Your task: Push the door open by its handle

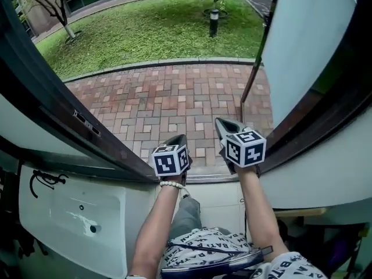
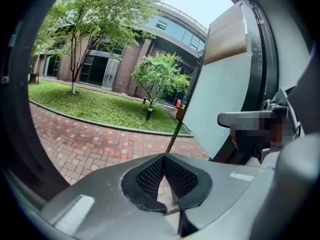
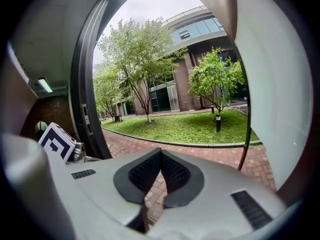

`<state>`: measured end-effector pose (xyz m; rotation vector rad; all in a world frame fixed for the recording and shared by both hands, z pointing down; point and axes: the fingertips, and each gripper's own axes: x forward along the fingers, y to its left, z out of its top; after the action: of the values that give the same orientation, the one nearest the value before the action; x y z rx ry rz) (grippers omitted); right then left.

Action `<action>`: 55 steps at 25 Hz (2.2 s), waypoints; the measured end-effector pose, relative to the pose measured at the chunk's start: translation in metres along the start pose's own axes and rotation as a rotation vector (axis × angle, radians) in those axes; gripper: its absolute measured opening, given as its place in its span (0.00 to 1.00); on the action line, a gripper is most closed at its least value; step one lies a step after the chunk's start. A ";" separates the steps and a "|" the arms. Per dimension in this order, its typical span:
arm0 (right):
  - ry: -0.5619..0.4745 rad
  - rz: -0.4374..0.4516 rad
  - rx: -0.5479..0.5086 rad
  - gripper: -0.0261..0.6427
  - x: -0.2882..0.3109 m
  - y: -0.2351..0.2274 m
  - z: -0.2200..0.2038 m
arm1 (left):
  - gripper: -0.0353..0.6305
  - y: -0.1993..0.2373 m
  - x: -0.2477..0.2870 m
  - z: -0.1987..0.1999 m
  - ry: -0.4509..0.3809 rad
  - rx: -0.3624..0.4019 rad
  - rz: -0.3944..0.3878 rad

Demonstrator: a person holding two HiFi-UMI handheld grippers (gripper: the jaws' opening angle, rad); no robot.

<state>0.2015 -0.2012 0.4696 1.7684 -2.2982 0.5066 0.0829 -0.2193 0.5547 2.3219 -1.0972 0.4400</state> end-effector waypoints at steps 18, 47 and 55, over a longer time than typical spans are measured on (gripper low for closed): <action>-0.028 0.102 0.059 0.06 -0.151 0.110 -0.070 | 0.04 -0.052 -0.169 -0.132 0.003 -0.059 0.059; 0.091 -0.050 0.060 0.06 -0.337 0.321 -0.243 | 0.04 -0.066 -0.415 -0.278 -0.010 0.037 -0.046; 0.088 -0.053 0.072 0.06 -0.350 0.338 -0.249 | 0.04 -0.068 -0.437 -0.286 -0.016 0.040 -0.055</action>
<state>-0.0436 0.2845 0.5242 1.7972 -2.1939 0.6521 -0.1524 0.2519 0.5470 2.3886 -1.0377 0.4273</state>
